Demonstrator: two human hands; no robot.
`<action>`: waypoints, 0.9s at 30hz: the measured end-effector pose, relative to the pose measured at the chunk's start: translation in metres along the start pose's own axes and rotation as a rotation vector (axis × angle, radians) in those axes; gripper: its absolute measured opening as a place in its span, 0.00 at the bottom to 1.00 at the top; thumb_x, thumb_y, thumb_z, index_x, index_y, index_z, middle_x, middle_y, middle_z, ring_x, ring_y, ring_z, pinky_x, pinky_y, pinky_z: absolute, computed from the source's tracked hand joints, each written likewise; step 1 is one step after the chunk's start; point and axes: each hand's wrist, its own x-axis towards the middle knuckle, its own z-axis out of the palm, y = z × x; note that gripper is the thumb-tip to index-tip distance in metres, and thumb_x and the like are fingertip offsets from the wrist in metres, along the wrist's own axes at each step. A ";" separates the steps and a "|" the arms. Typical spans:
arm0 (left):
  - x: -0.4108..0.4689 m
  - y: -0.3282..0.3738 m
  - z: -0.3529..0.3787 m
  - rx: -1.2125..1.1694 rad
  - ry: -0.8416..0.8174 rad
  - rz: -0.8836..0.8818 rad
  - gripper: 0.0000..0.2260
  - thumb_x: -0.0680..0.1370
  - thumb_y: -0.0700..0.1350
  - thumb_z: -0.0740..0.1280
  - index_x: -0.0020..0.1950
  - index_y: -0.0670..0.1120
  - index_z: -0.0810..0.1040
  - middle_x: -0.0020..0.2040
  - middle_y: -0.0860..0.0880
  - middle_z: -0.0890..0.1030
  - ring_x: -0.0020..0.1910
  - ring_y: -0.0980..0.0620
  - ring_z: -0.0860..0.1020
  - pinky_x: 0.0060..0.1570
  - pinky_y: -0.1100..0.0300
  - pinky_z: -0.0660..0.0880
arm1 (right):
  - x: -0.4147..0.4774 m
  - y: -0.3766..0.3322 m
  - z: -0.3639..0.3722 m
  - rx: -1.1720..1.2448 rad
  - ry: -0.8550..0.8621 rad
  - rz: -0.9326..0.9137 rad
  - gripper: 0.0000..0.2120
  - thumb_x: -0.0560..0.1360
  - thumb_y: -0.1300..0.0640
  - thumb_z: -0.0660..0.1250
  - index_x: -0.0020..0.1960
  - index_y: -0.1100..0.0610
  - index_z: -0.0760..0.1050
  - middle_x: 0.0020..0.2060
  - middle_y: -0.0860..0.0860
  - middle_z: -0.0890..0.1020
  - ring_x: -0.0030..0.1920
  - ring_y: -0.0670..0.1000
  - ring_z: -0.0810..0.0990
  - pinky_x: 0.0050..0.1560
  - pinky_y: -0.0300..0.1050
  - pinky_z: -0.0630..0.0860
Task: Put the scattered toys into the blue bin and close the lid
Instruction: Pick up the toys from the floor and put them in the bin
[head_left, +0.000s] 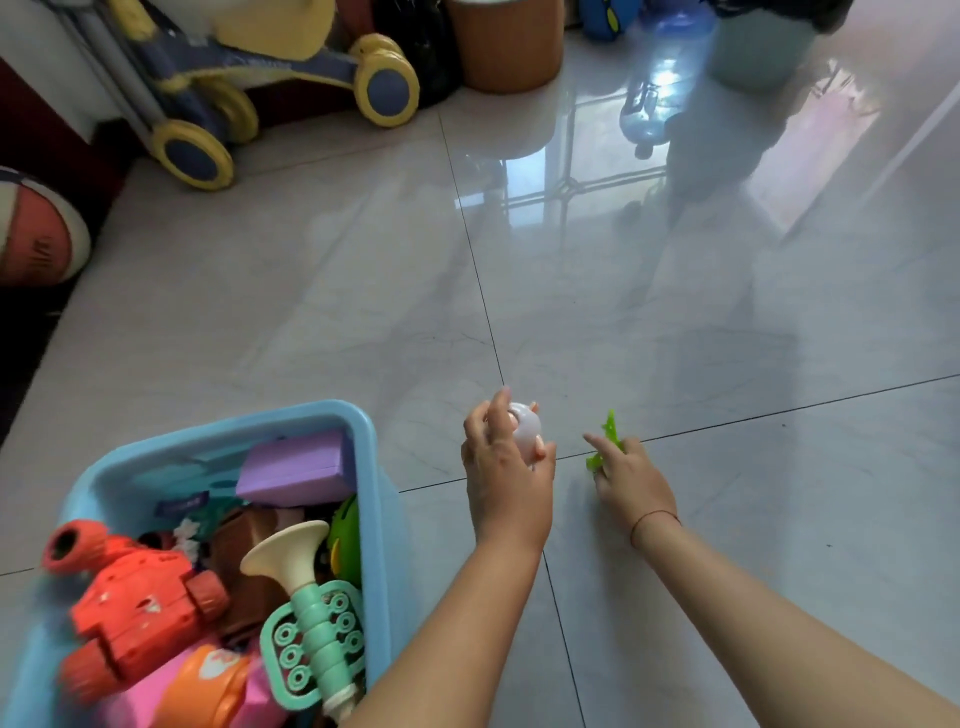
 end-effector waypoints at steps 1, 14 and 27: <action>-0.011 0.005 -0.011 -0.004 -0.004 0.058 0.28 0.75 0.45 0.67 0.72 0.54 0.60 0.70 0.52 0.63 0.63 0.49 0.69 0.55 0.61 0.70 | -0.021 -0.005 -0.001 0.074 0.021 -0.011 0.22 0.77 0.55 0.59 0.70 0.43 0.63 0.55 0.54 0.72 0.48 0.58 0.76 0.46 0.49 0.75; -0.086 -0.032 -0.215 0.099 0.330 0.148 0.32 0.71 0.42 0.72 0.72 0.48 0.63 0.69 0.44 0.67 0.65 0.43 0.71 0.64 0.48 0.70 | -0.202 -0.219 -0.035 0.620 0.049 -0.272 0.33 0.74 0.51 0.63 0.74 0.47 0.50 0.35 0.43 0.74 0.46 0.58 0.77 0.51 0.55 0.74; -0.079 -0.095 -0.283 0.325 0.227 -0.059 0.31 0.75 0.42 0.68 0.74 0.49 0.58 0.69 0.46 0.60 0.65 0.43 0.65 0.64 0.53 0.67 | -0.329 -0.210 0.035 0.195 -0.020 -0.311 0.30 0.70 0.46 0.61 0.71 0.47 0.61 0.71 0.50 0.56 0.69 0.53 0.60 0.70 0.46 0.60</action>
